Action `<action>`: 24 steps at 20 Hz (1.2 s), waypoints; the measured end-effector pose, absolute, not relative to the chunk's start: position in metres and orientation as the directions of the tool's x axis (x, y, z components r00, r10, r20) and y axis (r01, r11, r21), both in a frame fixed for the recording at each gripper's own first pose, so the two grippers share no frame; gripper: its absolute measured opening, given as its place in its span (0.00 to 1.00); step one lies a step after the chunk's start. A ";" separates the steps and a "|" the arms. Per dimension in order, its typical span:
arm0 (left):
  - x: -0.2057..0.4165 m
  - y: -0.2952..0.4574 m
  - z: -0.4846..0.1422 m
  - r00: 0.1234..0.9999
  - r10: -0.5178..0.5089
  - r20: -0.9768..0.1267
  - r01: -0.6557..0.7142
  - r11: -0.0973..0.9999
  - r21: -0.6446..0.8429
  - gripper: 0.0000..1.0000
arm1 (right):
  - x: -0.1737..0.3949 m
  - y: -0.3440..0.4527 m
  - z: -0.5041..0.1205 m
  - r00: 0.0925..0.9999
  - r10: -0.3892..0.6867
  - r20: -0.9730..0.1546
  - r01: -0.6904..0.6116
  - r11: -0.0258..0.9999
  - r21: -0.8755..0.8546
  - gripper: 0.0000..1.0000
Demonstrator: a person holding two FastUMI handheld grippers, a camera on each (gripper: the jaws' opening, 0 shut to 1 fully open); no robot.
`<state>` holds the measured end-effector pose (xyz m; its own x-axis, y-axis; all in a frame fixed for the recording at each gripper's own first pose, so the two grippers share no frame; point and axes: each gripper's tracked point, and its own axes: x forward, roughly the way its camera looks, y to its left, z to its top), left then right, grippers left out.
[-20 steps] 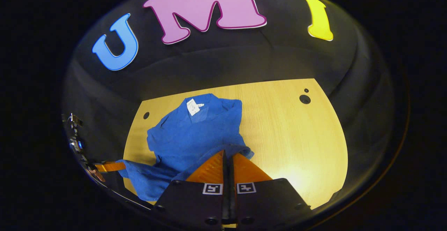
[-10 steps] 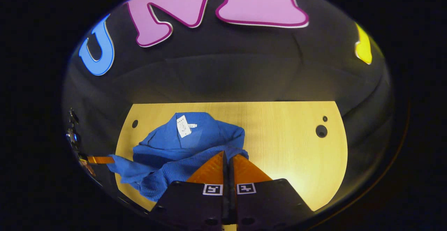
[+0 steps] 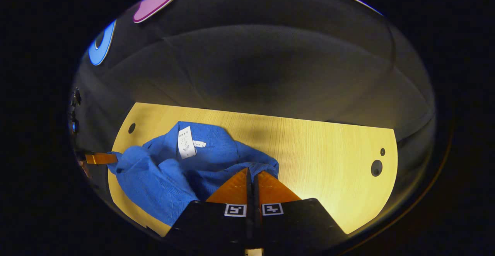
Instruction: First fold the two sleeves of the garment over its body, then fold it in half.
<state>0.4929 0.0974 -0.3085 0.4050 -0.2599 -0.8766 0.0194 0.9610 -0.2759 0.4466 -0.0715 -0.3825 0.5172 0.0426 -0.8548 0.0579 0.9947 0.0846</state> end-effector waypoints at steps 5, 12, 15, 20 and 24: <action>0.513 0.111 -0.324 0.438 -0.194 -0.878 -0.028 0.973 -0.229 0.02 | 0.462 -0.074 -0.385 0.575 0.053 -0.816 0.049 0.994 0.099 0.03; 0.531 0.132 -0.282 0.615 -0.099 -0.782 -0.030 0.988 -0.150 0.84 | 0.483 -0.083 -0.335 0.716 0.007 -0.698 0.014 1.000 0.025 0.99; 0.527 0.104 -0.249 0.673 -0.156 -0.723 0.013 0.980 -0.199 0.84 | 0.478 -0.064 -0.307 0.761 0.040 -0.648 -0.059 0.998 -0.008 0.97; 0.501 0.076 -0.194 0.754 -0.188 -0.629 0.068 0.976 -0.209 0.84 | 0.454 -0.031 -0.247 0.810 0.108 -0.576 -0.167 0.985 -0.049 0.98; 0.474 0.067 -0.158 0.830 -0.133 -0.542 0.105 0.991 -0.082 0.84 | 0.410 -0.010 -0.200 0.845 0.115 -0.523 -0.180 0.981 -0.075 0.99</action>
